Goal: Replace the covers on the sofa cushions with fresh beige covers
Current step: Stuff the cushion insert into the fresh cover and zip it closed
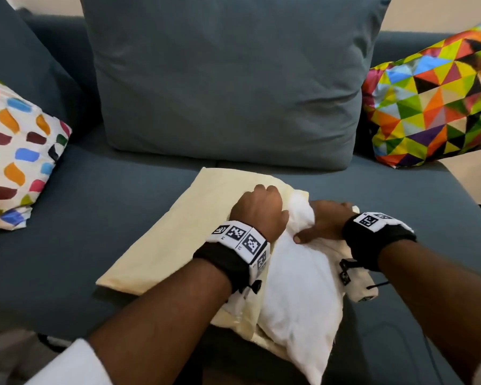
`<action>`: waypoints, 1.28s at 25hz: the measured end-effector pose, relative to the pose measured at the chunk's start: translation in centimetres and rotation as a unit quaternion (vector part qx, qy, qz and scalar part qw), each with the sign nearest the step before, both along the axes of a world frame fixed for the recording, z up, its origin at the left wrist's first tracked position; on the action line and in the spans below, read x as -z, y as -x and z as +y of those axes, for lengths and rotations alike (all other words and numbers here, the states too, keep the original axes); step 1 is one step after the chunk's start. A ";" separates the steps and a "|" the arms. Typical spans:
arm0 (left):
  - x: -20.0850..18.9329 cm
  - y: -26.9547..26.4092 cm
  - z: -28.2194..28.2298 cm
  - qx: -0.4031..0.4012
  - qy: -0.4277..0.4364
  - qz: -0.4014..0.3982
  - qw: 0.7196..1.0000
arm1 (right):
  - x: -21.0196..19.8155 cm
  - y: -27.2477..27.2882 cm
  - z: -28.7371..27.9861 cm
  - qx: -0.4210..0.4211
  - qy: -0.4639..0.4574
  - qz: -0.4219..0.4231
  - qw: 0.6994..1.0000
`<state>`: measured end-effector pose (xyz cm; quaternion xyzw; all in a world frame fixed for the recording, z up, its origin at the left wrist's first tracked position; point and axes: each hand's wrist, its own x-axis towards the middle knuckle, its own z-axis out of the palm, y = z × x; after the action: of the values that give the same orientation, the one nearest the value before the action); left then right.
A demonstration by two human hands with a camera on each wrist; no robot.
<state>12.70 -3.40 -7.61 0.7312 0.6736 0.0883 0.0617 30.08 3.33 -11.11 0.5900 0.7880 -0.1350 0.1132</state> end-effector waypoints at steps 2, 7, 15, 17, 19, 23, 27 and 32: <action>0.0 -0.7 0.9 -0.008 -0.012 0.035 0.999 | -0.7 0.7 -1.0 -0.015 -0.069 -0.009 0.997; -3.2 -1.9 1.8 0.053 -0.046 0.148 0.987 | -0.8 1.7 -5.8 -0.112 -0.297 0.034 0.948; -6.5 -5.6 -1.3 0.201 -0.079 0.114 0.970 | -2.3 3.0 -11.5 -0.115 -0.436 0.130 0.883; -6.4 -6.5 -2.7 0.230 -0.108 0.109 0.961 | -2.0 3.3 -12.3 -0.082 -0.481 0.160 0.858; -5.6 -6.1 -4.2 0.200 -0.116 0.062 0.971 | -1.1 2.8 -12.4 -0.072 -0.431 0.110 0.892; -1.2 -2.2 -10.5 0.047 -0.034 -0.096 0.994 | 1.2 1.0 -12.2 -0.073 -0.172 0.037 0.982; 5.3 1.9 -19.4 -0.110 0.121 -0.169 0.972 | 2.3 0.7 -15.4 -0.210 -0.172 0.021 0.962; 10.8 3.2 -21.3 -0.173 0.292 -0.156 0.928 | 2.9 3.3 -18.8 -0.302 -0.138 -0.082 0.940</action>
<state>9.48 -24.71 -18.45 0.5298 0.7677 0.0105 0.3603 26.74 -15.51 -14.03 0.3436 0.9278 0.0642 0.1304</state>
